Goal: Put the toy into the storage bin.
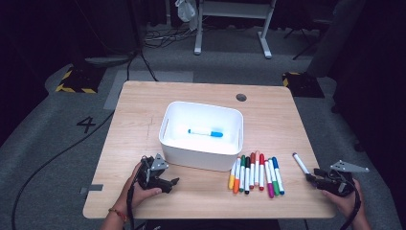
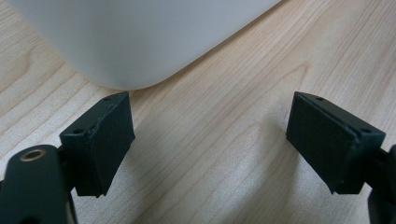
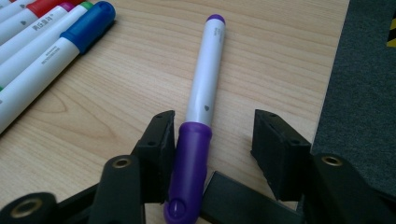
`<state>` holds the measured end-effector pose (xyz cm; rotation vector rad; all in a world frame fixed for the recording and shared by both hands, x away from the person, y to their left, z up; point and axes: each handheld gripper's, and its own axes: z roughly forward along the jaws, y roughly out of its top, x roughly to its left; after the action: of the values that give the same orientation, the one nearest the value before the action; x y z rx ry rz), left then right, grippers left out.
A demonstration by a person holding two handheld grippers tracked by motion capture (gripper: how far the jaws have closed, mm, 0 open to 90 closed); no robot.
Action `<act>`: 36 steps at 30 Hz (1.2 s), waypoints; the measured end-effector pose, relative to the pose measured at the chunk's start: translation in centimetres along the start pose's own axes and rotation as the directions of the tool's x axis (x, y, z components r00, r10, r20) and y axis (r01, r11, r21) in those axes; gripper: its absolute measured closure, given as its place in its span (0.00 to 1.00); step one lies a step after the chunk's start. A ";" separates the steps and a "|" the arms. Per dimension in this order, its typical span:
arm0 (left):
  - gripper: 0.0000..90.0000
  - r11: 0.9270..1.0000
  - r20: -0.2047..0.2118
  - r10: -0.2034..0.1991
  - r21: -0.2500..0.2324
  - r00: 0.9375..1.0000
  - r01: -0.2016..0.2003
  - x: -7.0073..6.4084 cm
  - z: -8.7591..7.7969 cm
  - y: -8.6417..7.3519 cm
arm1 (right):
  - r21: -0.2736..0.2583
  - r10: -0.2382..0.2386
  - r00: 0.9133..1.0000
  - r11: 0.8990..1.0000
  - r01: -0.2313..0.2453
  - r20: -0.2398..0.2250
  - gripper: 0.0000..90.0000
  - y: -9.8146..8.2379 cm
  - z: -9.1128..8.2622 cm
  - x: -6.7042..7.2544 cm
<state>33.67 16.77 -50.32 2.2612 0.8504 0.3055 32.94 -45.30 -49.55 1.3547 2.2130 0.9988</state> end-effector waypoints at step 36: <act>0.17 1.000 0.001 0.000 0.000 1.000 0.000 0.0 0.0 0.0 | -0.245 -0.189 0.974 0.957 0.153 -0.129 0.82 8.9 -1.7 4.2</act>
<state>33.68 16.77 -50.32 2.2615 0.8505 0.3044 35.47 -39.67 -41.68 0.9959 2.1915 1.2858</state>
